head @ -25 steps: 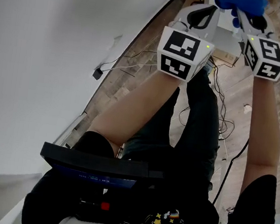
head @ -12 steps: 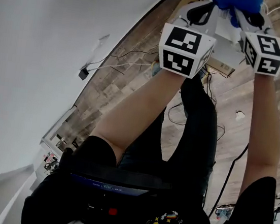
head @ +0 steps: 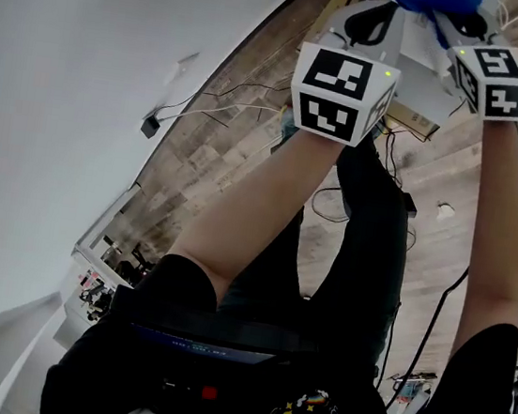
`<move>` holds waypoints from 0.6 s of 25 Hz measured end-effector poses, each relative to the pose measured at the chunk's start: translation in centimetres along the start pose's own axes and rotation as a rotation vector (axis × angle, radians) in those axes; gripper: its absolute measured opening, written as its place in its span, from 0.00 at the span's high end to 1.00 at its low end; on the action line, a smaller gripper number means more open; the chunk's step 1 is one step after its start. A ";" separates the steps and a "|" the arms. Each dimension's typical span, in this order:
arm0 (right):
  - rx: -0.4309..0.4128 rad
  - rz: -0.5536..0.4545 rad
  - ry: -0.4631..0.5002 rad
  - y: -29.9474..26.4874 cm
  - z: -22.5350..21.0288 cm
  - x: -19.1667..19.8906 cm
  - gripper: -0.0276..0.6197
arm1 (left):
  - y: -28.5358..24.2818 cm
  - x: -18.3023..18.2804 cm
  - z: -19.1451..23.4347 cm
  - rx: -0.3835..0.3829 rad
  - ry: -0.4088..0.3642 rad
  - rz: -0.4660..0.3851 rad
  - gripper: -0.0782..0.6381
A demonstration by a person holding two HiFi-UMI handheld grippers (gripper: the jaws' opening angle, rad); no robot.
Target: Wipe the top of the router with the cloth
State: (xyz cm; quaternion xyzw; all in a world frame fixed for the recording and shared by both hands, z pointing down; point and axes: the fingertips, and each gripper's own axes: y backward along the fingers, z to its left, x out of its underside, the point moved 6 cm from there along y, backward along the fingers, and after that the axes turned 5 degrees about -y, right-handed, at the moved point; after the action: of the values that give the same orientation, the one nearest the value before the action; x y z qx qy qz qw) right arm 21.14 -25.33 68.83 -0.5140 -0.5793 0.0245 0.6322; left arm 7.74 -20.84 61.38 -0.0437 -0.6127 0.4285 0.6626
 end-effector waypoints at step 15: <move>-0.272 0.177 0.052 0.8 4.0 2.8 0.79 | 0.6 -0.1 -0.2 0.019 -0.005 -0.003 0.89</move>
State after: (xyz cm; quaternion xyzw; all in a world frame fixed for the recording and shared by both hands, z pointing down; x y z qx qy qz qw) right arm 19.49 -20.75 69.45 -0.6442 -0.5132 -0.0118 0.5670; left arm 7.59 -20.40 60.91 -0.0354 -0.6104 0.4333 0.6621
